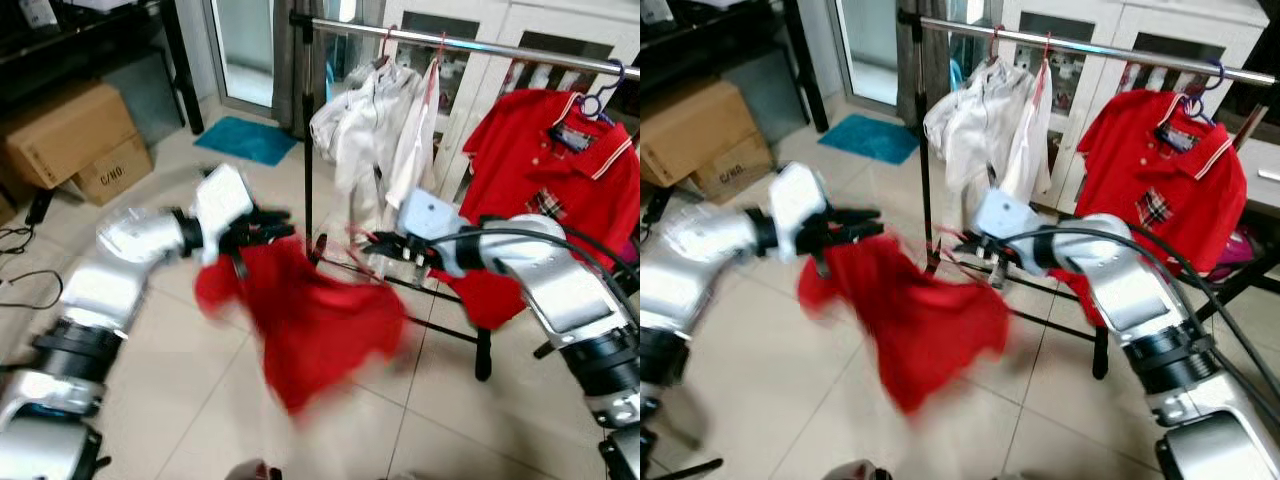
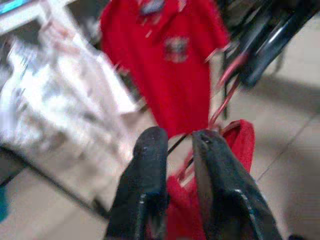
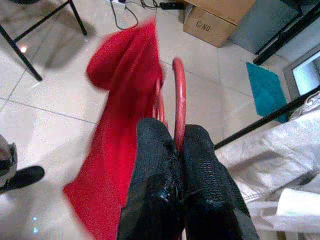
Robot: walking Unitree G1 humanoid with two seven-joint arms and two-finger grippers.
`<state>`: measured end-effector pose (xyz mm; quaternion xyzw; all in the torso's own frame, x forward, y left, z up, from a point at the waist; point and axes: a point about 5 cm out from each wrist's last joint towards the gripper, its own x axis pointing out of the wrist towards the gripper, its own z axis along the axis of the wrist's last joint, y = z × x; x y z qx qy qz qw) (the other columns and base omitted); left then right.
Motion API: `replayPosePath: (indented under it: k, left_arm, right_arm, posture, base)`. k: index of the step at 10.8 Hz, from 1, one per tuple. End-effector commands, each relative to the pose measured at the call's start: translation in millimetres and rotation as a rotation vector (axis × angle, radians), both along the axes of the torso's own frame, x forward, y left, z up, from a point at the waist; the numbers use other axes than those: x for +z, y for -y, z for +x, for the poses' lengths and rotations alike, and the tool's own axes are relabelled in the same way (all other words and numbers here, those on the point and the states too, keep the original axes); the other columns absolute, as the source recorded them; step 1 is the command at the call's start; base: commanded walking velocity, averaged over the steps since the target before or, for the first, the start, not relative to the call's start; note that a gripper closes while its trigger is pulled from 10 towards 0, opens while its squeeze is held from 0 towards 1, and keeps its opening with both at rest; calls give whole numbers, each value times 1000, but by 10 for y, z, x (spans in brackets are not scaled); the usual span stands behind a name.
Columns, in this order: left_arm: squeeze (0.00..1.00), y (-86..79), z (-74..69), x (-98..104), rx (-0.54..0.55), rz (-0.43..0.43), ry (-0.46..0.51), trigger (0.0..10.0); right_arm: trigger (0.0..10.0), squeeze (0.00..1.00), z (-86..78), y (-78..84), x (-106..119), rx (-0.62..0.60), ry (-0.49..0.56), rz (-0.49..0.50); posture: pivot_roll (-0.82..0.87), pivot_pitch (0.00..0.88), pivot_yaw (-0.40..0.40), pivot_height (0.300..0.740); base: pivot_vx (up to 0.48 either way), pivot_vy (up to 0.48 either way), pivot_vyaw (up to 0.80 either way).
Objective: Hang hanger
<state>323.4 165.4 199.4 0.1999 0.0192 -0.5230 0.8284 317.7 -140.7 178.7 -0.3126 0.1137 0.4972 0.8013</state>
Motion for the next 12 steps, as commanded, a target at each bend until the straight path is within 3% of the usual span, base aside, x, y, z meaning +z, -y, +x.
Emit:
replayPosePath:
  k: [1, 4, 7, 10, 12]
  left_arm:
    - [1000, 26, -2, 67, -40, -24, -2, 10000]
    - [1000, -62, 49, 100, 18, -29, 31, 10000]
    - [1000, -417, 59, 40, 83, 28, -5, 10000]
    - [1000, -469, 13, -149, 13, 18, -87, 10000]
    - [1000, -427, 60, -65, -70, 21, -57, 10000]
  right_arm:
    - [0, 0, 14, 0, 67, 10, 33, -3]
    - [0, 0, -100, -22, -58, -2, -13, 45]
    - [0, 0, -171, 54, 11, -10, -10, 114]
    - [0, 0, -239, 71, 140, 3, -3, 185]
    - [0, 0, -339, 39, 269, 50, -20, 264]
  posture:
    - [-36, 0, -6, 740]
    - [-48, 0, -1, 740]
    - [-48, 0, 7, 740]
    - [-58, 0, 17, 740]
    - [-66, 0, 23, 740]
  base:
    - [0, 0, 0]
    - [0, 0, 0]
    - [0, 0, 0]
    - [0, 0, 0]
    - [0, 0, 0]
